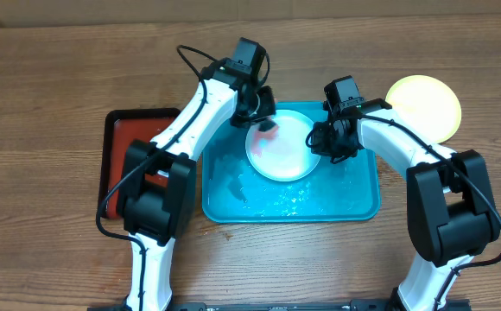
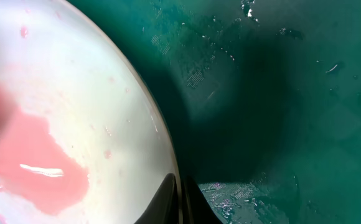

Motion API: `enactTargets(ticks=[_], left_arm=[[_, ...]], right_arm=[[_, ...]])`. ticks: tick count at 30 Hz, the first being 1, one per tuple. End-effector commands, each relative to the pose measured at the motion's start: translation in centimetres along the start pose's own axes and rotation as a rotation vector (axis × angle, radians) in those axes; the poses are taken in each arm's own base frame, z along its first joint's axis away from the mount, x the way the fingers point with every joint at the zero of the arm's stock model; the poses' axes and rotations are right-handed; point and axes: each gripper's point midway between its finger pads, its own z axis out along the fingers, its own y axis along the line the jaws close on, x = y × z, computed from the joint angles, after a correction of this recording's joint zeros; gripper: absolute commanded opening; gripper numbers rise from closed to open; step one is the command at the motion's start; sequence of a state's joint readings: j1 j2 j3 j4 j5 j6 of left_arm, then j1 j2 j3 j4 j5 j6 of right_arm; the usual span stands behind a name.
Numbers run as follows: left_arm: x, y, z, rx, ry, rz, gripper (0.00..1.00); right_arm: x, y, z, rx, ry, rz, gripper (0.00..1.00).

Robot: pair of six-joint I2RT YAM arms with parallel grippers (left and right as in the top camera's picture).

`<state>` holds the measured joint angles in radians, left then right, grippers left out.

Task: Clean dirty plates on tray and stack at the side
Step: 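Bring the sponge with the left gripper onto the white plate and scrub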

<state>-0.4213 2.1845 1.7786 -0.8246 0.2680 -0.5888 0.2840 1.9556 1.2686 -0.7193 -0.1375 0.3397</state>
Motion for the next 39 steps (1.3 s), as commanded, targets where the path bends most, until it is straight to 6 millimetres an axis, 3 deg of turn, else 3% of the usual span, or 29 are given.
enactTargets(ticks=[1,4,8,15,18,26,32,35,39], left_arm=[[2.4,-3.1,1.2,0.077,0.075,0.077,0.04],[3.3,-3.8,2.3,0.043,0.068,0.114,0.04],[3.7,-3.1,3.9,-0.044,0.046,0.140,0.04],[3.5,1.4,6.9,-0.244,0.028,0.140,0.04],[3.2,3.7,6.7,-0.346,0.019,0.132,0.04],[-0.4,8.0,1.0,-0.609,-0.085,0.110,0.04],[-2.9,5.7,-3.7,-0.538,-0.138,0.076,0.04],[-3.8,4.3,-6.4,-0.464,-0.172,0.055,0.04],[-4.4,5.9,-10.9,-0.460,-0.198,-0.002,0.04]], right_arm=[[-0.4,-0.5,0.2,0.027,-0.011,0.004,0.04],[-0.4,-0.5,0.2,0.027,-0.011,0.004,0.04],[-0.4,-0.5,0.1,0.027,-0.010,0.004,0.04],[-0.3,-0.6,0.1,0.029,-0.007,0.005,0.04],[-0.2,-0.7,0.1,0.035,-0.002,0.005,0.04],[-0.4,-0.8,0.1,0.041,-0.009,-0.054,0.04],[-1.0,-1.9,-0.1,0.110,-0.039,-0.056,0.04],[-1.5,-1.5,-0.6,0.109,-0.049,-0.113,0.04],[-2.5,-0.5,-1.9,0.111,-0.068,-0.200,0.04]])
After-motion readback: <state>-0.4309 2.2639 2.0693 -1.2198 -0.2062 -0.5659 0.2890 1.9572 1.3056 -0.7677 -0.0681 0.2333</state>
